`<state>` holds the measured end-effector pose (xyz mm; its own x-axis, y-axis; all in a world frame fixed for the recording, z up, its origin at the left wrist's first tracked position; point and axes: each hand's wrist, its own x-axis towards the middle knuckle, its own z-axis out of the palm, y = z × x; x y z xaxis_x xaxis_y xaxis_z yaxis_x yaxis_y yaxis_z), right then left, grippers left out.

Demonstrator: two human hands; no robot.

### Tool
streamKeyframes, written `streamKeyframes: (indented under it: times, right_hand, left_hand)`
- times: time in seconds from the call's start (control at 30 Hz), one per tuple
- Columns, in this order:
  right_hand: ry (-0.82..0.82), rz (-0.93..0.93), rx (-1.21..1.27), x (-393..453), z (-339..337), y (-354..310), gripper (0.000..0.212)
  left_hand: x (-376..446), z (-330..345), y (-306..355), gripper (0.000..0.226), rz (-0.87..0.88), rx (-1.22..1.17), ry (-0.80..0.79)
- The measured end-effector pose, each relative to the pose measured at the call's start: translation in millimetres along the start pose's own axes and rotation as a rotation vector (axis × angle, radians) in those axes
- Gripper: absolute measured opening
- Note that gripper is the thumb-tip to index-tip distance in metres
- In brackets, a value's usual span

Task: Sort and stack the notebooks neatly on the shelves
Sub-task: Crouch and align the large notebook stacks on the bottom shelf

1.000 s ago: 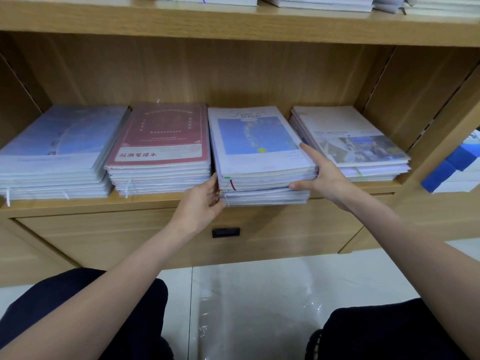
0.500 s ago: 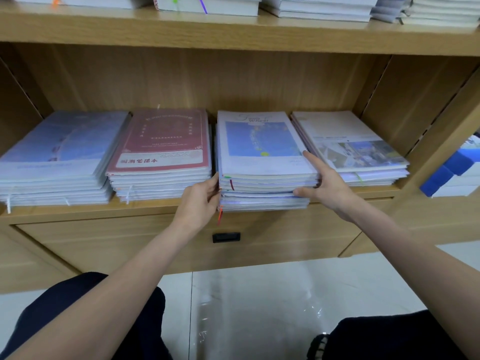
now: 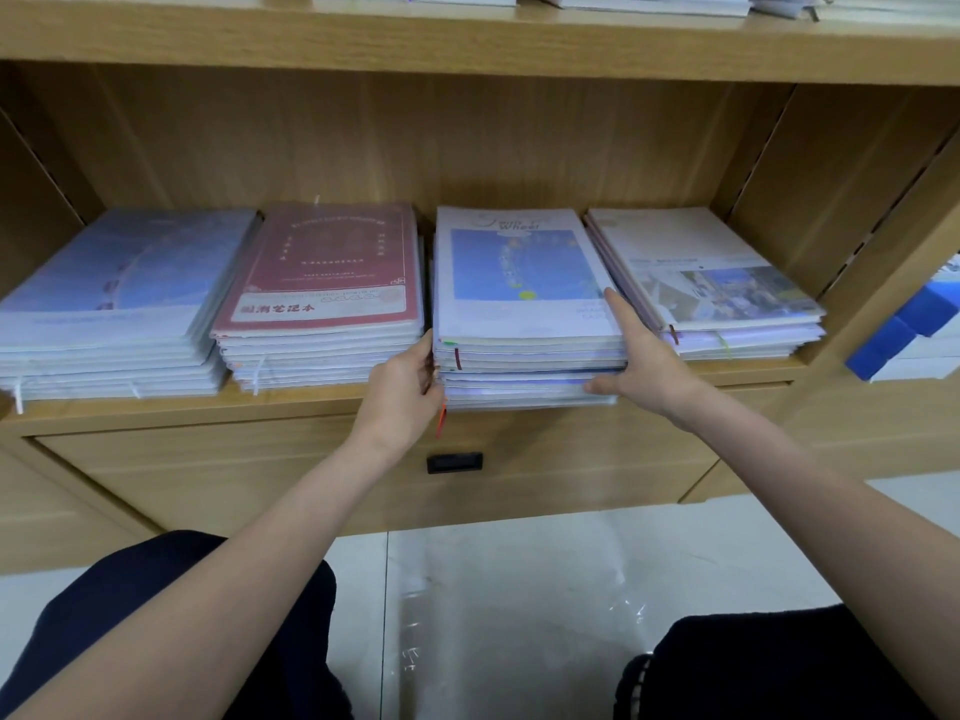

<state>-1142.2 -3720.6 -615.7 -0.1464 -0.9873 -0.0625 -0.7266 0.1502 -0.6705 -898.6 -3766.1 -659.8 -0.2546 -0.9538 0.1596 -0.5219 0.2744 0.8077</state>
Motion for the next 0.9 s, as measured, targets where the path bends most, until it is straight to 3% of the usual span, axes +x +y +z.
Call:
streamKeyframes:
  times: [0.23, 0.4, 0.6, 0.9]
  right_hand:
    - [0.031, -0.028, -0.126, -4, 1, -2, 0.103]
    - [0.041, -0.011, -0.164, -4, -1, -1, 0.103]
    - [0.03, -0.032, -0.153, -6, -6, -1, 0.1]
    - [0.022, -0.051, -0.145, -6, -8, 2, 0.099]
  left_hand:
    - [0, 4, -4, 0.053, 0.061, 0.278, 0.002]
    - [0, 2, -10, 0.065, 0.037, 0.189, -0.038]
    - [-4, 7, -8, 0.058, 0.092, 0.18, 0.079]
    - [-11, 6, -6, 0.054, 0.139, 0.255, 0.085]
